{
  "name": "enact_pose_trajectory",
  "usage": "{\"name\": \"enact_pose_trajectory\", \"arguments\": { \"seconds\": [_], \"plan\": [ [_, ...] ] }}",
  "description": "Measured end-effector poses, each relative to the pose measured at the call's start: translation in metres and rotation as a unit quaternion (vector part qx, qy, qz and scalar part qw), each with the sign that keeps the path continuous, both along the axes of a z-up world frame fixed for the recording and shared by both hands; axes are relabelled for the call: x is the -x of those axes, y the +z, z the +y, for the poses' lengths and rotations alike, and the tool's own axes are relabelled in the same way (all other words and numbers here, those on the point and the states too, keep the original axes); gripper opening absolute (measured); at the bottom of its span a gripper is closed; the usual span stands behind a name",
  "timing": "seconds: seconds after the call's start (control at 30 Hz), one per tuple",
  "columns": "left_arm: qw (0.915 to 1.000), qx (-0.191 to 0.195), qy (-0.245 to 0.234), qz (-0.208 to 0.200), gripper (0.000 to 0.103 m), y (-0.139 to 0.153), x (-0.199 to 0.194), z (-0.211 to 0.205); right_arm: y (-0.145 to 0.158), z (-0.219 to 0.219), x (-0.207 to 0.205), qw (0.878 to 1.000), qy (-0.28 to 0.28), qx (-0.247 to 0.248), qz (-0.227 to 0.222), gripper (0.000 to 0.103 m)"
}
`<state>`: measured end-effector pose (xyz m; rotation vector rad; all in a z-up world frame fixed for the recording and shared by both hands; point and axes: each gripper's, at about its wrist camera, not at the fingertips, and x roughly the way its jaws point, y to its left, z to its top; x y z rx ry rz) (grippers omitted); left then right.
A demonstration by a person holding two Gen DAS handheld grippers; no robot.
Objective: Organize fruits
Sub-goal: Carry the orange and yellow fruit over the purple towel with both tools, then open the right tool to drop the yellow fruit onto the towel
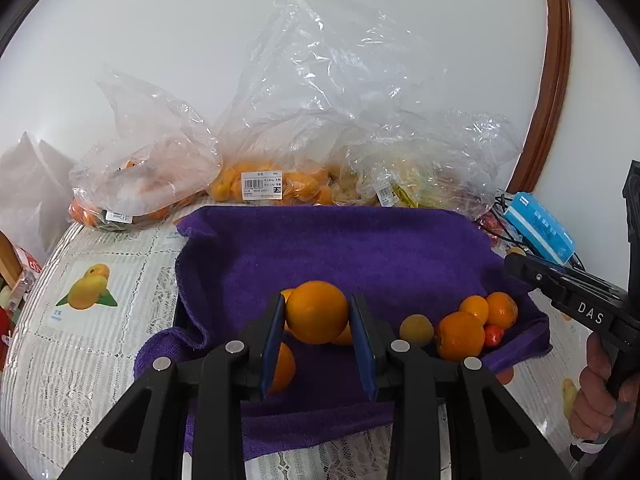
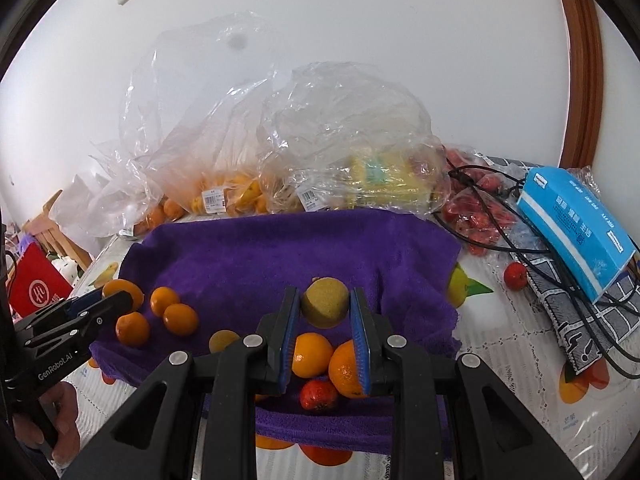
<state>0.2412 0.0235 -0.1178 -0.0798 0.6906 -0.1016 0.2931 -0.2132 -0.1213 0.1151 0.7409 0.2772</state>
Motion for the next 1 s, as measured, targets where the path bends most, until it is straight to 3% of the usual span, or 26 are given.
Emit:
{"name": "enact_pose_trajectory", "arguments": {
  "seconds": [1.0],
  "plan": [
    [0.9992,0.001,-0.012,0.038,0.032,-0.016,-0.01,-0.006,-0.024,0.025,-0.003,0.999,0.028,0.011,0.029,0.025]
  ]
}}
